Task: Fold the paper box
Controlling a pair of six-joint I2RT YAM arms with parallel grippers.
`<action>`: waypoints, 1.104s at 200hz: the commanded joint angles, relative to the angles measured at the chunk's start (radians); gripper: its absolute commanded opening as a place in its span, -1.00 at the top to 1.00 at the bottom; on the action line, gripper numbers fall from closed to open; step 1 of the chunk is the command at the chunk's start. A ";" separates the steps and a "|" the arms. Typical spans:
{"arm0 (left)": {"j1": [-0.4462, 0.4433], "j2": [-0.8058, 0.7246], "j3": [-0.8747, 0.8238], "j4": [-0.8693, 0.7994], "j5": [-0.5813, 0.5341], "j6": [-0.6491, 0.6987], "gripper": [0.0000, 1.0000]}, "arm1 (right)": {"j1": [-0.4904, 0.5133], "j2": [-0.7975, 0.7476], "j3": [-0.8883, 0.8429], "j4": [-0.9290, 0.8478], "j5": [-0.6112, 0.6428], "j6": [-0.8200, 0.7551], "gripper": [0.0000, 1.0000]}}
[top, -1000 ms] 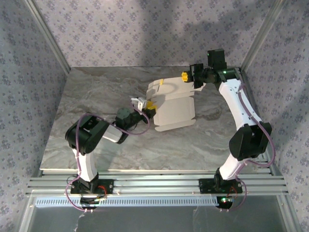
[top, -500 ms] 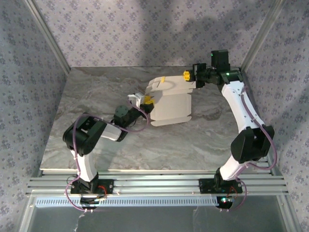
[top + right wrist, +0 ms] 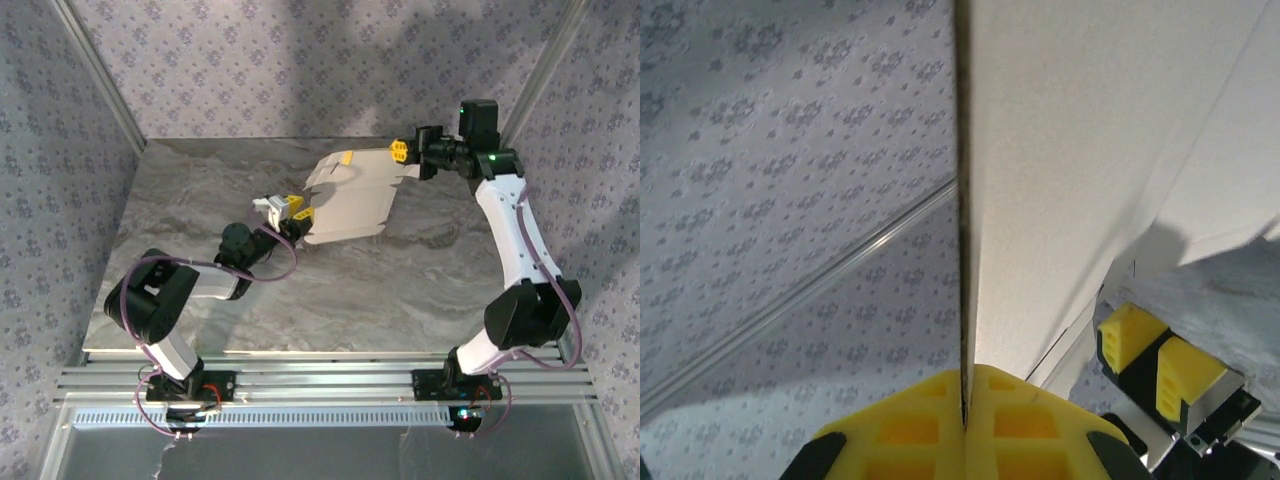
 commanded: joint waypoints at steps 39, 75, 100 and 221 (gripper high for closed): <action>-0.018 -0.024 0.056 0.048 -0.047 0.071 0.15 | -0.028 -0.090 -0.019 -0.047 -0.066 -0.029 1.00; -0.005 -0.062 0.057 0.048 -0.091 0.106 0.14 | -0.032 -0.110 -0.036 -0.045 -0.081 -0.029 1.00; 0.018 -0.103 0.045 0.048 -0.041 0.103 0.14 | -0.047 -0.132 -0.040 -0.043 -0.105 -0.032 1.00; -0.031 -0.080 0.126 0.035 0.040 0.153 -0.03 | -0.077 -0.206 -0.021 -0.117 -0.181 -0.071 1.00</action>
